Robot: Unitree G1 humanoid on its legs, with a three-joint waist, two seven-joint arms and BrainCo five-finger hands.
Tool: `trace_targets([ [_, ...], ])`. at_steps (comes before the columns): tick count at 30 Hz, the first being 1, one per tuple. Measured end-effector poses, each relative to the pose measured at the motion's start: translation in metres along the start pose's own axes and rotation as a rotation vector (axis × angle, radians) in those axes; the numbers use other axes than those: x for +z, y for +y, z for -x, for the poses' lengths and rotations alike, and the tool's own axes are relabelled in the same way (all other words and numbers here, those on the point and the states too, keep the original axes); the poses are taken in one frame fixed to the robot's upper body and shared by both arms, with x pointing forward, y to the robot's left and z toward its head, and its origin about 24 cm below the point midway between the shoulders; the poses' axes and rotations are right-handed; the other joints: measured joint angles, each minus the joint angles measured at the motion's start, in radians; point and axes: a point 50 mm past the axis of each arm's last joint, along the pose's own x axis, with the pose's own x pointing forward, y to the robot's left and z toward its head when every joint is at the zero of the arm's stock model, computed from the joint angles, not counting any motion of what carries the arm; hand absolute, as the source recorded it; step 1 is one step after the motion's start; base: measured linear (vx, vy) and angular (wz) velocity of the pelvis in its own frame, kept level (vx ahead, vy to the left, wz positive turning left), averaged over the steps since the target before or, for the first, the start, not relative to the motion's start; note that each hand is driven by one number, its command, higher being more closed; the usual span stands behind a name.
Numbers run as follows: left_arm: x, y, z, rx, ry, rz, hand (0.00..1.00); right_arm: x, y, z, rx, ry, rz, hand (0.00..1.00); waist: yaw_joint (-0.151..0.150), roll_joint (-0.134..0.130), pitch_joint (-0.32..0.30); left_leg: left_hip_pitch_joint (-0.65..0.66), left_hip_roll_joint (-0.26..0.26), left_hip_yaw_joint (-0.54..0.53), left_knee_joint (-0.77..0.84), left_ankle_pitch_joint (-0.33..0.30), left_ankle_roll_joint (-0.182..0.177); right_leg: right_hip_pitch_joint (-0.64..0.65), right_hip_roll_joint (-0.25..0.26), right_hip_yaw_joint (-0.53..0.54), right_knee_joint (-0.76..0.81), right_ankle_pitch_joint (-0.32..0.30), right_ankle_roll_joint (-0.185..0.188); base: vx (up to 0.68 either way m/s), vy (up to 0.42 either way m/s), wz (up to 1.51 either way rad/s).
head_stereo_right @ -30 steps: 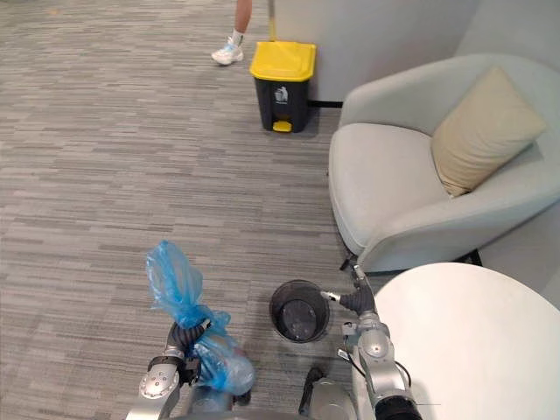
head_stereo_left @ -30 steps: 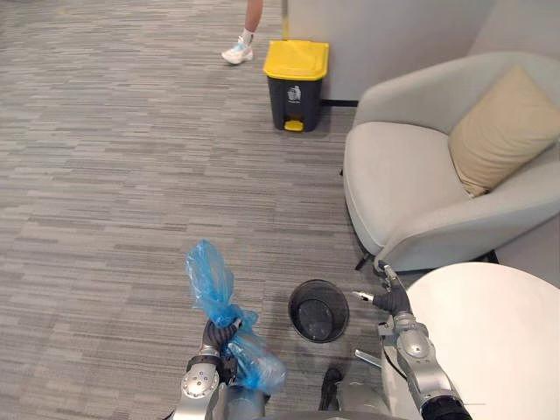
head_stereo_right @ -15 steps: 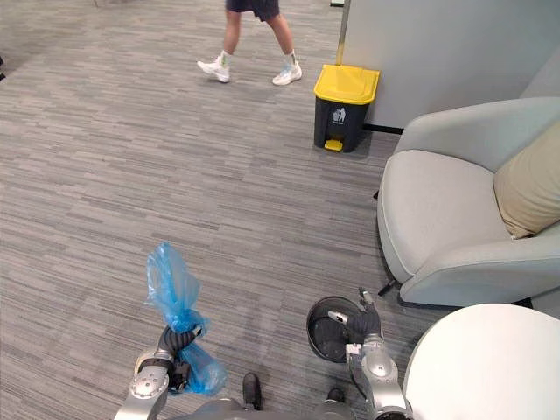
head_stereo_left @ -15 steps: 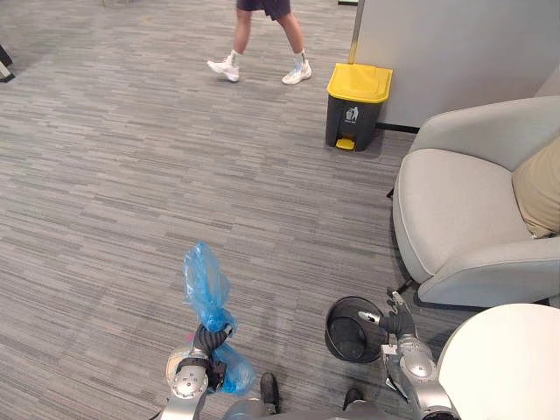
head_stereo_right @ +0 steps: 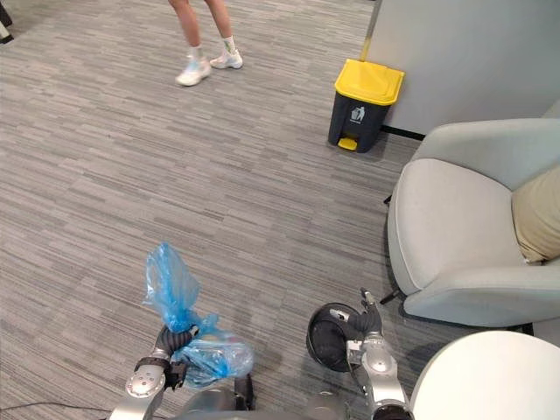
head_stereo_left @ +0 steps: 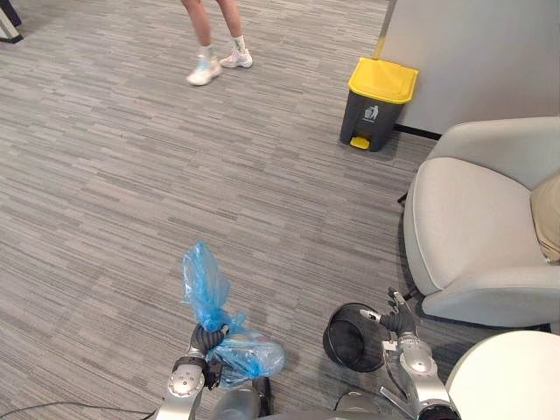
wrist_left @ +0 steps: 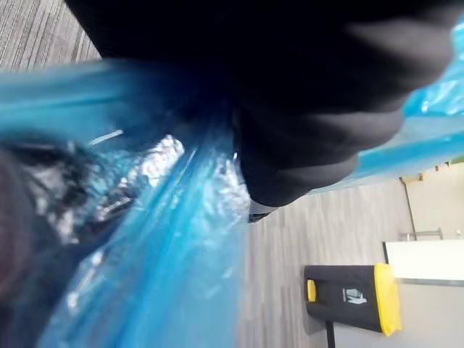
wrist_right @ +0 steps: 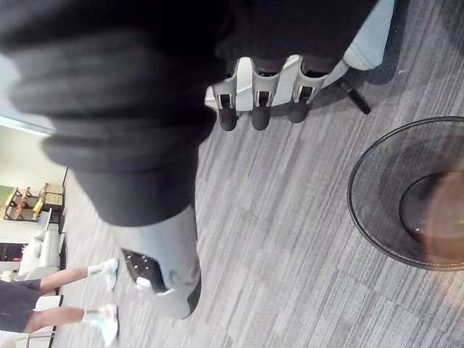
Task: Gather rubbish on tea table into small bin, then transfer packed bag to large trash can.
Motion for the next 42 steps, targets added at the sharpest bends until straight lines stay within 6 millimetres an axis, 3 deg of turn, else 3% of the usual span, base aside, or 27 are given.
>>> trace_targets([
  [1,0.002,0.005,-0.002,0.010,-0.004,-0.011,1.00,-0.009,0.001,0.005,0.010,0.026,0.002,0.00,-0.012,0.017,0.008,0.011,0.019,-0.043,0.002,-0.004,0.007,-0.040,0.078,0.060,0.028,-0.091,0.063,0.26,0.034,0.61],
  [3,0.005,0.009,-0.004,0.020,-0.013,-0.018,1.00,-0.008,-0.002,0.005,0.006,0.023,0.005,0.00,-0.018,0.014,0.008,0.026,0.025,-0.071,-0.013,-0.004,0.007,-0.099,0.154,0.066,0.002,-0.136,0.059,0.29,-0.019,0.55],
  [6,0.012,0.012,-0.009,0.026,-0.034,-0.028,1.00,-0.008,-0.006,0.005,-0.002,0.024,0.012,0.00,-0.022,0.016,0.009,0.078,0.014,-0.109,-0.043,-0.014,-0.011,-0.127,0.228,0.051,-0.130,-0.129,0.048,0.27,-0.045,0.50],
  [7,0.013,0.012,-0.010,0.026,-0.038,-0.027,1.00,-0.009,-0.006,0.005,-0.002,0.024,0.011,0.00,-0.022,0.012,0.007,0.093,0.005,-0.111,-0.042,-0.023,-0.025,-0.128,0.235,0.052,-0.174,-0.109,0.026,0.30,-0.080,0.58],
  [9,0.013,0.012,-0.010,0.026,-0.037,-0.027,1.00,-0.014,-0.010,0.008,-0.011,0.039,0.009,0.00,-0.030,0.010,-0.003,0.111,-0.003,-0.111,0.001,-0.069,-0.066,-0.097,0.237,0.039,-0.246,0.000,-0.006,0.33,-0.111,0.65],
  [10,0.011,0.007,-0.009,0.019,-0.034,-0.013,1.00,-0.014,-0.013,0.008,-0.018,0.040,0.005,0.00,-0.023,0.043,-0.009,0.104,0.024,-0.104,0.032,-0.087,-0.095,-0.077,0.256,0.022,-0.262,-0.008,-0.010,0.40,-0.132,0.41],
  [11,0.010,0.006,-0.008,0.016,-0.030,-0.012,1.00,-0.013,-0.013,0.007,-0.017,0.036,0.003,0.00,-0.022,0.051,-0.008,0.097,0.034,-0.100,0.059,-0.096,-0.110,-0.062,0.263,0.019,-0.278,-0.019,-0.017,0.32,-0.108,0.12],
  [12,0.009,0.002,-0.007,0.012,-0.025,0.001,1.00,-0.013,-0.012,0.008,-0.013,0.036,0.002,0.00,-0.022,0.066,-0.004,0.062,0.066,-0.069,0.176,-0.121,-0.152,-0.026,0.285,0.014,-0.302,-0.036,-0.019,0.39,-0.156,0.03],
  [14,0.006,-0.003,-0.002,0.020,-0.015,0.037,1.00,-0.011,-0.010,0.010,-0.002,0.024,-0.007,0.00,-0.016,0.071,0.004,-0.004,0.143,0.019,0.443,-0.119,-0.176,0.061,0.321,0.017,-0.334,-0.051,-0.039,0.33,-0.119,-0.17],
  [16,0.007,-0.005,0.003,0.027,-0.031,0.057,1.00,-0.001,-0.006,0.013,0.000,-0.029,-0.030,0.00,-0.010,0.056,0.010,-0.065,0.242,0.109,0.633,-0.146,-0.153,0.140,0.348,0.045,-0.358,-0.070,-0.064,0.32,-0.064,-0.50],
  [18,0.011,-0.006,0.001,0.026,-0.044,0.062,1.00,0.004,-0.006,0.011,0.000,-0.050,-0.034,0.00,-0.002,0.038,0.004,-0.128,0.264,0.122,0.618,-0.156,-0.135,0.159,0.345,0.091,-0.379,-0.072,-0.066,0.22,0.000,-0.64],
  [20,0.016,-0.007,-0.001,0.024,-0.063,0.067,1.00,0.008,-0.005,0.009,-0.004,-0.062,-0.038,0.00,0.011,0.032,0.013,-0.203,0.245,0.064,0.501,-0.159,-0.126,0.189,0.340,0.157,-0.422,-0.079,-0.062,0.23,0.119,-0.71],
  [22,0.015,-0.008,-0.001,0.022,-0.059,0.069,1.00,0.005,-0.007,0.009,-0.020,-0.047,-0.039,0.00,0.018,0.023,0.017,-0.233,0.186,-0.042,0.330,-0.136,-0.157,0.203,0.315,0.193,-0.426,-0.088,-0.027,0.23,0.216,-0.64],
  [23,0.015,-0.010,-0.001,0.019,-0.058,0.075,1.00,0.005,-0.009,0.008,-0.027,-0.045,-0.035,0.00,0.023,0.035,0.017,-0.217,0.173,-0.086,0.204,-0.091,-0.175,0.202,0.316,0.222,-0.423,-0.102,-0.001,0.29,0.356,-0.99],
  [24,0.015,-0.015,0.000,0.014,-0.054,0.092,1.00,0.003,-0.015,0.009,-0.040,-0.037,-0.027,0.00,0.038,0.074,0.014,-0.199,0.190,-0.120,0.116,0.024,-0.174,0.207,0.333,0.261,-0.405,-0.127,0.032,0.27,0.349,-1.03],
  [25,0.014,-0.016,0.000,0.014,-0.050,0.095,1.00,0.001,-0.014,0.009,-0.041,-0.026,-0.027,0.00,0.045,0.079,0.012,-0.186,0.191,-0.114,0.117,0.098,-0.166,0.206,0.331,0.284,-0.389,-0.140,0.047,0.38,0.441,-0.98],
  [27,0.014,-0.010,-0.001,0.018,-0.046,0.073,1.00,-0.005,-0.006,0.011,-0.028,0.003,-0.048,0.00,0.033,0.027,-0.009,-0.178,0.133,-0.047,0.139,0.043,-0.127,0.200,0.259,0.318,-0.368,-0.168,0.090,0.32,0.322,-0.54],
  [29,0.018,-0.013,-0.003,0.011,-0.057,0.074,1.00,-0.009,-0.007,0.012,-0.029,0.022,-0.046,0.00,0.037,0.020,-0.008,-0.161,0.119,0.009,0.176,-0.016,-0.102,0.174,0.228,0.354,-0.299,-0.181,0.107,0.28,0.284,-0.67],
  [31,0.011,-0.011,0.001,0.012,-0.034,0.064,1.00,-0.007,-0.002,0.011,-0.019,0.017,-0.055,0.00,0.038,0.019,-0.008,-0.095,0.107,0.066,0.178,-0.065,-0.085,0.112,0.208,0.378,-0.114,-0.184,0.135,0.28,0.240,-0.88],
  [32,0.006,-0.008,0.004,0.014,-0.022,0.050,1.00,-0.009,0.000,0.012,-0.014,0.027,-0.057,0.00,0.035,0.020,-0.008,-0.040,0.104,0.109,0.173,-0.098,-0.069,0.031,0.194,0.377,0.075,-0.145,0.214,0.21,0.125,-0.59],
  [33,0.006,-0.008,0.004,0.014,-0.021,0.050,1.00,-0.009,0.000,0.012,-0.013,0.029,-0.058,0.00,0.034,0.020,-0.008,-0.029,0.104,0.118,0.172,-0.103,-0.067,0.017,0.190,0.373,0.107,-0.141,0.222,0.27,0.120,-0.62],
  [34,0.006,-0.005,0.004,0.017,-0.022,0.038,1.00,-0.010,0.002,0.012,-0.010,0.033,-0.059,0.00,0.034,0.019,-0.008,0.002,0.105,0.134,0.171,-0.131,-0.061,-0.035,0.173,0.336,0.207,-0.141,0.211,0.29,0.073,-0.47],
  [35,0.005,0.000,0.004,0.023,-0.022,0.025,1.00,-0.009,0.004,0.012,-0.005,0.030,-0.056,0.00,0.033,0.019,-0.007,0.033,0.108,0.146,0.160,-0.151,-0.059,-0.086,0.164,0.275,0.257,-0.160,0.175,0.29,0.046,-0.48],
  [37,0.006,0.003,0.004,0.030,-0.026,0.023,1.00,-0.007,0.007,0.011,0.010,0.023,-0.043,0.00,0.022,0.023,-0.005,0.072,0.125,0.170,0.141,-0.166,-0.075,-0.150,0.157,0.161,0.263,-0.188,0.124,0.33,-0.032,-0.28],
  [39,0.006,0.004,0.004,0.034,-0.022,0.024,1.00,-0.009,0.011,0.008,0.031,0.035,-0.014,0.00,0.007,0.023,-0.004,0.118,0.139,0.175,0.106,-0.175,-0.091,-0.203,0.156,0.063,0.201,-0.200,0.101,0.43,-0.113,-0.14],
  [41,0.009,0.006,0.000,0.042,-0.029,0.026,1.00,-0.011,0.011,0.005,0.039,0.058,0.017,0.00,0.000,0.033,0.001,0.177,0.171,0.181,0.066,-0.174,-0.105,-0.247,0.199,-0.025,0.013,-0.163,0.065,0.51,-0.162,-0.10],
  [42,0.010,0.009,-0.002,0.043,-0.033,0.018,1.00,-0.014,0.008,0.006,0.036,0.066,0.035,0.00,-0.007,0.021,-0.003,0.205,0.167,0.172,0.051,-0.175,-0.131,-0.242,0.227,-0.034,-0.162,-0.028,0.028,0.41,-0.113,0.13],
])
